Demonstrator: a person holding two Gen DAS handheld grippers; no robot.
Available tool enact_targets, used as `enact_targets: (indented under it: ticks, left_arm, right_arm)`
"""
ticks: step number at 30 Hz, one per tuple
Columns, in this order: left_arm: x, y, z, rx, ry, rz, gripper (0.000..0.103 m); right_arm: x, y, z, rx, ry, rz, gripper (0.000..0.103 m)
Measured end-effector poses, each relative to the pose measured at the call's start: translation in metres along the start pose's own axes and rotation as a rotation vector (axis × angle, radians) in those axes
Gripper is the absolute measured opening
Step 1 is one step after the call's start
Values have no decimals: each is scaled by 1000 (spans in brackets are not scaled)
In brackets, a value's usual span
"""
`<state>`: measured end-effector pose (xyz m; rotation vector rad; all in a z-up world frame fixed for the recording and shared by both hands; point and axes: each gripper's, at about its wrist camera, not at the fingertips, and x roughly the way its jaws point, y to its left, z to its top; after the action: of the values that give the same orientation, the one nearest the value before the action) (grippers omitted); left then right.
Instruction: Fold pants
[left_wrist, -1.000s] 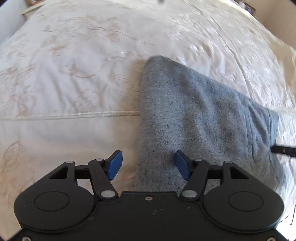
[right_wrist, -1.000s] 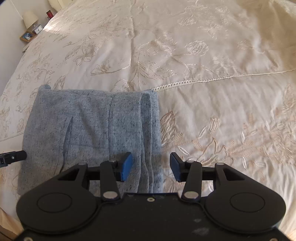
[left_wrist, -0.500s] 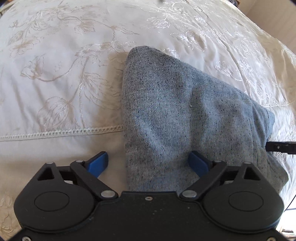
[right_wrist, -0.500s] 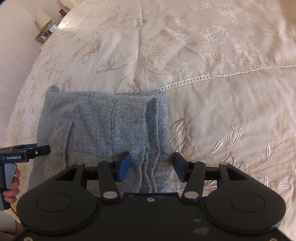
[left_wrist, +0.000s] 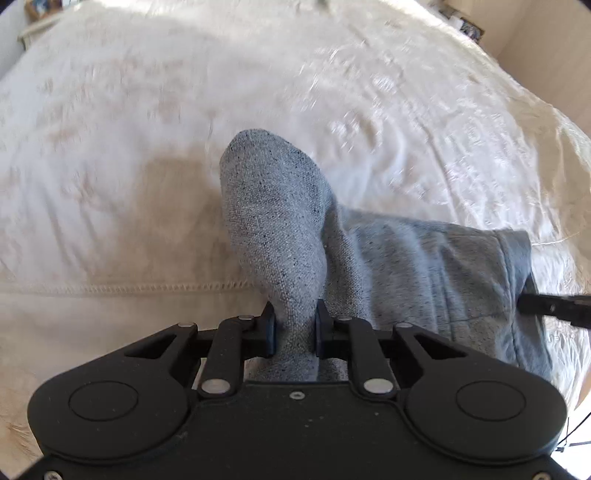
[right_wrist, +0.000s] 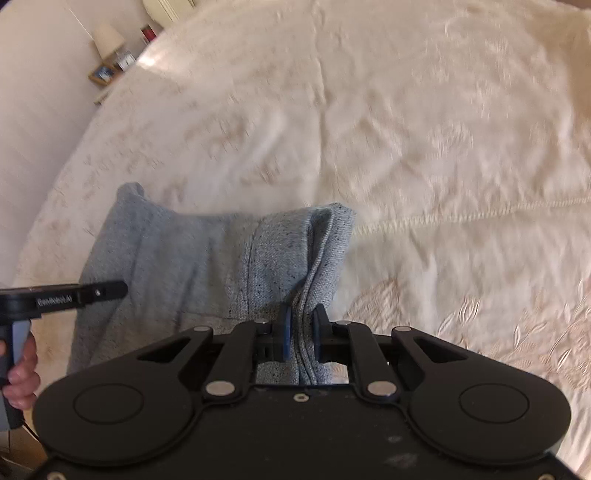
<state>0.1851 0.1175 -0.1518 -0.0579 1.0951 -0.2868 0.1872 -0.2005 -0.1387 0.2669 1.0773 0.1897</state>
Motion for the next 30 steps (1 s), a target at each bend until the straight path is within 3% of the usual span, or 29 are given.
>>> enact_targets:
  ticks: [5, 10, 12, 14, 16, 18, 21, 25, 30]
  left_arm:
    - [-41, -5, 28, 25, -118, 26, 24]
    - [-36, 6, 77, 24, -159, 62, 26]
    - [-19, 11, 90, 23, -145, 120, 40]
    - [3, 22, 96, -17, -98, 214, 42]
    - [21, 35, 98, -76, -61, 321, 40]
    - [25, 47, 95, -126, -35, 360, 39]
    - [11, 49, 86, -172, -32, 347, 39]
    - [-16, 29, 76, -141, -54, 364, 39]
    - [-47, -2, 67, -122, -69, 334, 40]
  right_arm:
    - [-28, 23, 32, -67, -96, 2, 12]
    - [-16, 35, 85, -80, -142, 4, 12]
    - [-1, 37, 103, -73, -154, -12, 13]
    - [23, 36, 117, -37, -131, -70, 20]
    - [40, 32, 126, 2, -134, -163, 20]
    - [45, 32, 128, 5, -147, -206, 20]
    - [35, 40, 122, -33, -157, -186, 20]
    - [10, 59, 104, -123, -180, -183, 20]
    - [-21, 78, 81, -163, -187, -177, 20]
